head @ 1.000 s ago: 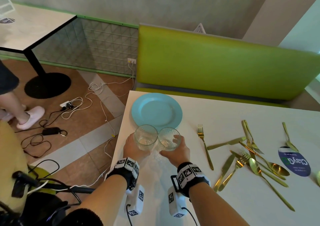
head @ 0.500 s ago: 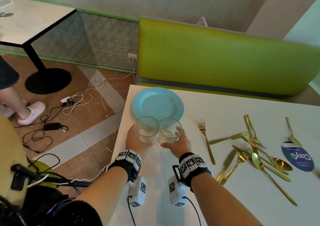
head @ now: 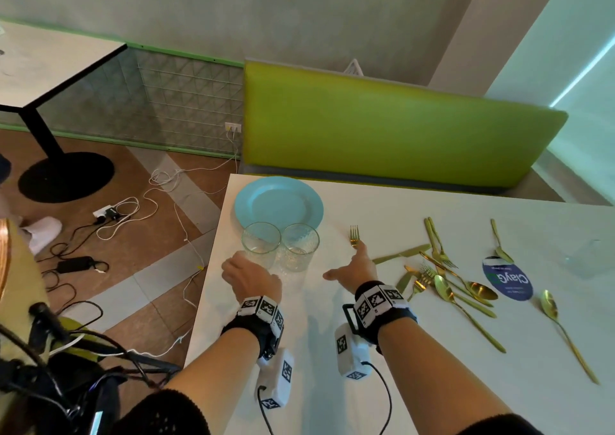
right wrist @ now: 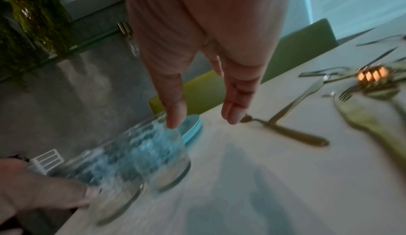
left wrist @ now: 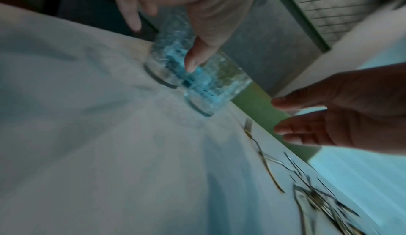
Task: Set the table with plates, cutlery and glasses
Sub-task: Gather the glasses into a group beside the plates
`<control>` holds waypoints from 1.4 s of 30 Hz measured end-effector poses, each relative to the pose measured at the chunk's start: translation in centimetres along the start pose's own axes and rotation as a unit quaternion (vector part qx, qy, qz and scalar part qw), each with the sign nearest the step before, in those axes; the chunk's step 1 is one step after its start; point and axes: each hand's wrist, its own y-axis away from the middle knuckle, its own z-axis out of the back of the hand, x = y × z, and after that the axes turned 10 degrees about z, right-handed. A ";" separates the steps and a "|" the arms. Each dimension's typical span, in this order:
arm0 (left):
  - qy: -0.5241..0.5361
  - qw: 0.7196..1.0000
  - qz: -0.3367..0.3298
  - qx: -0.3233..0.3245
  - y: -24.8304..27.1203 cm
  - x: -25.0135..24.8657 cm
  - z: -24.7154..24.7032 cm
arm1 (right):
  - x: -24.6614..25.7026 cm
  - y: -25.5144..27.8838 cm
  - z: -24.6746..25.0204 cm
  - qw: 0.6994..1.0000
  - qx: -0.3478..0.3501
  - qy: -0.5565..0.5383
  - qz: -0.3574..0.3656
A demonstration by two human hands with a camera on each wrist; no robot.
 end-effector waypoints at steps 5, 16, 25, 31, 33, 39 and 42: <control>0.008 0.989 -0.150 -0.008 5.2 -4.9 -2.0 | -2.6 1.2 6.7 0.998 -0.055 -0.007 -0.020; -0.004 0.934 -0.299 0.194 16.6 -16.7 -15.5 | -17.7 0.7 24.5 0.974 -0.184 -0.038 -0.127; -0.054 0.907 -0.300 0.292 24.2 -25.3 -31.4 | -32.9 -4.6 39.8 0.931 -0.265 -0.113 -0.225; -0.102 0.891 -0.279 0.345 26.5 -27.9 -39.2 | -38.8 -10.1 45.3 0.925 -0.274 -0.089 -0.246; -0.120 0.884 -0.278 0.357 26.8 -28.3 -41.1 | -40.0 -11.8 45.8 0.928 -0.270 -0.083 -0.244; -0.187 0.851 -0.269 0.410 27.4 -28.4 -44.9 | -42.1 -15.4 45.8 0.936 -0.262 -0.096 -0.216; -0.214 0.839 -0.256 0.430 27.1 -28.1 -46.0 | -42.5 -16.6 45.5 0.935 -0.280 -0.100 -0.192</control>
